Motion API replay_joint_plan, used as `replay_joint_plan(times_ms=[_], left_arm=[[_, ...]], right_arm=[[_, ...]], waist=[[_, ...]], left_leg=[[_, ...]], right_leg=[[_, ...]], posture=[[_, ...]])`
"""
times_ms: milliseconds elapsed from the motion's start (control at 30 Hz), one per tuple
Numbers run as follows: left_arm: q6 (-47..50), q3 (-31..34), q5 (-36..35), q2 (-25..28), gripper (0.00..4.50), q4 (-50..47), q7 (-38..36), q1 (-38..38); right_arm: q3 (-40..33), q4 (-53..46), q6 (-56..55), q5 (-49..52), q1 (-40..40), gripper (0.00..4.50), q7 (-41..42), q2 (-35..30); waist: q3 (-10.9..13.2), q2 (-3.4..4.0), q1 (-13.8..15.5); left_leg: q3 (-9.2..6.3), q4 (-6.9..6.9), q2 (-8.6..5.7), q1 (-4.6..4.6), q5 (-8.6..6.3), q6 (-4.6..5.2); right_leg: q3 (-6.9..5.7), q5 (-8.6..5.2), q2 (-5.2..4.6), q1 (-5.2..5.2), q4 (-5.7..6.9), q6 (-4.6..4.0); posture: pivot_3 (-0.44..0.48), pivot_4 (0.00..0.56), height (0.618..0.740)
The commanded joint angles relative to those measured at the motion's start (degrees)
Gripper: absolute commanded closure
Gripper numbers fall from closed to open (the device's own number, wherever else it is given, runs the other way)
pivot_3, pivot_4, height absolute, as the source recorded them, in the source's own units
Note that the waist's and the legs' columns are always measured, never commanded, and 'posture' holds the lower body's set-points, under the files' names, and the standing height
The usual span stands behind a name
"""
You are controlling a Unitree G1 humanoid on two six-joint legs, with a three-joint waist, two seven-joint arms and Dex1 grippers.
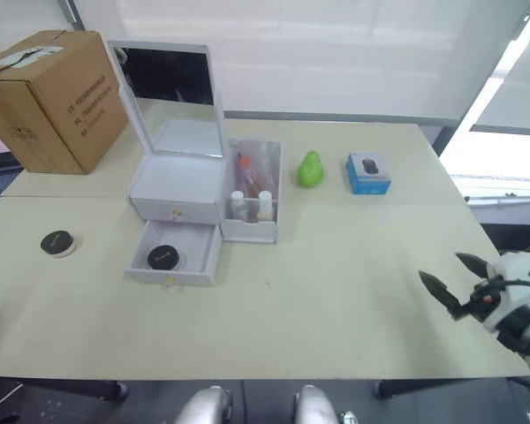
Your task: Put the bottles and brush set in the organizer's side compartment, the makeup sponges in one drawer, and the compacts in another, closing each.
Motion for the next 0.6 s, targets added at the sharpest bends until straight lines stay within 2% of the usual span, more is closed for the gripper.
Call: replay_joint_plan(times_ms=[33, 167, 433, 533, 600], left_arm=[[5.5, -0.1, -3.8, -4.1, 0.03, -15.1, 0.5, 2.1], [12.8, -3.0, -5.5, -11.3, 0.03, -32.9, 5.3, 4.2], [21.7, -5.5, -7.5, -22.0, 0.03, -49.9, 16.6, 3.8], [23.4, -5.3, -8.0, -26.3, 0.03, -54.2, 22.2, 3.7], [23.8, -5.0, -7.8, -28.2, 0.03, -55.4, 25.2, 3.4]], right_arm=[[3.2, -6.7, 5.0, 3.0, -4.7, 0.0, -1.2, -0.8], [11.2, -12.9, 10.3, 5.3, -13.5, 0.0, -1.9, 0.4], [27.8, -22.2, 16.8, 8.7, -29.6, 0.0, -0.5, 6.4], [31.1, -25.1, 18.4, 10.5, -32.6, 0.0, 0.2, 7.6], [32.1, -26.1, 19.6, 11.4, -33.7, 0.0, 0.2, 8.1]], waist=[[0.0, 0.0, 0.0], [0.0, -0.03, -0.2], [0.0, -0.07, -0.7], [0.0, -0.01, -1.0], [0.0, 0.02, -1.1]], left_leg=[[0.01, 0.01, 0.01, -0.01, 0.0, 0.0], [0.02, 0.12, 0.08, -0.08, 0.01, 0.01], [-0.16, 0.21, 0.15, -0.1, 0.03, 0.04], [-1.13, 0.25, -0.37, -0.28, 0.14, 0.22], [-2.54, 0.29, -1.04, -0.29, 0.27, 0.34]], right_leg=[[0.01, 0.01, 0.01, 0.04, 0.01, 0.0], [0.09, 0.27, 0.15, 0.12, 0.03, 0.29], [0.05, 0.34, 0.41, 0.18, -0.01, 0.26], [-0.47, 0.27, 0.12, 0.55, -0.04, 0.39], [-1.49, 0.07, -0.26, 1.1, -0.07, 0.56]], posture=[[0.0, 0.15, 0.733], [0.0, 0.15, 0.733], [0.0, 0.15, 0.732], [0.0, 0.15, 0.73], [0.0, 0.15, 0.73]])
